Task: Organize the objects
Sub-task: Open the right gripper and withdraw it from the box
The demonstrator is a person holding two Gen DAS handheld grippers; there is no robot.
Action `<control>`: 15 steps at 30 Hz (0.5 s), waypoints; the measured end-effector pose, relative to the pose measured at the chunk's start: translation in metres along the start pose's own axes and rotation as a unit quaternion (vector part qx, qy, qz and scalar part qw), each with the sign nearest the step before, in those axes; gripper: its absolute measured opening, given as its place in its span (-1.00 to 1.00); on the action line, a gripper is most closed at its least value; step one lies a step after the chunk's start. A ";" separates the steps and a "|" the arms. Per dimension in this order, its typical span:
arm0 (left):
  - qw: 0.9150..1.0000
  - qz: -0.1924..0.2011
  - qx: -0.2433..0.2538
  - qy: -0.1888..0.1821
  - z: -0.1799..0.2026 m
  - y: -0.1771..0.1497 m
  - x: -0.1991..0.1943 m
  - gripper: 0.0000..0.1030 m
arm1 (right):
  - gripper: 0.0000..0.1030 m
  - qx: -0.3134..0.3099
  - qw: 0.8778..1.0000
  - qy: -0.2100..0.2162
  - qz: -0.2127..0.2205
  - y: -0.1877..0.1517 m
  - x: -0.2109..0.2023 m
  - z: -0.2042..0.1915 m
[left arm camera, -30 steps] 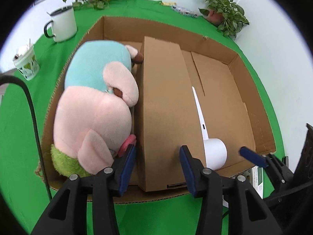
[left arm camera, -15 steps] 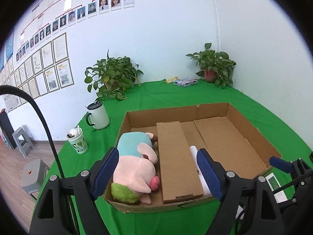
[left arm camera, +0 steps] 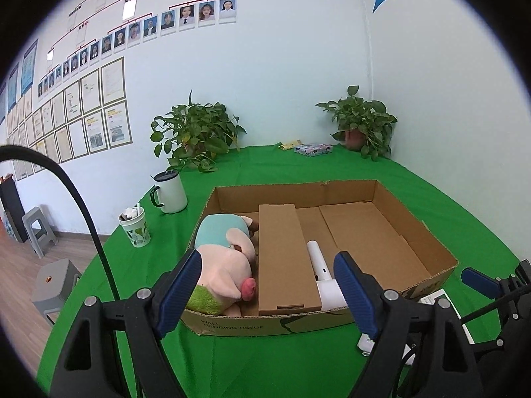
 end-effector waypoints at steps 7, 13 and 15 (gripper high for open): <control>1.000 0.005 -0.009 0.004 0.002 -0.002 -0.001 0.59 | 0.98 -0.016 1.000 0.000 0.004 -0.009 -0.007 0.001; 1.000 0.012 -0.014 0.011 0.000 0.000 0.001 0.59 | 0.98 -0.022 0.998 0.023 0.045 -0.005 -0.018 0.000; 1.000 0.012 -0.015 0.009 0.001 0.001 0.002 0.59 | 0.98 -0.025 0.998 0.022 0.049 -0.003 -0.018 0.001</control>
Point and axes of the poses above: each gripper's, at about its wrist camera, not at the fingertips, and x roughly the way its jaws point, z to its right, y to its top, the point moved 5 cm from there along x, roughly the way its jaws point, and after that the axes turned 2 degrees about -y, right-handed, at the moved point
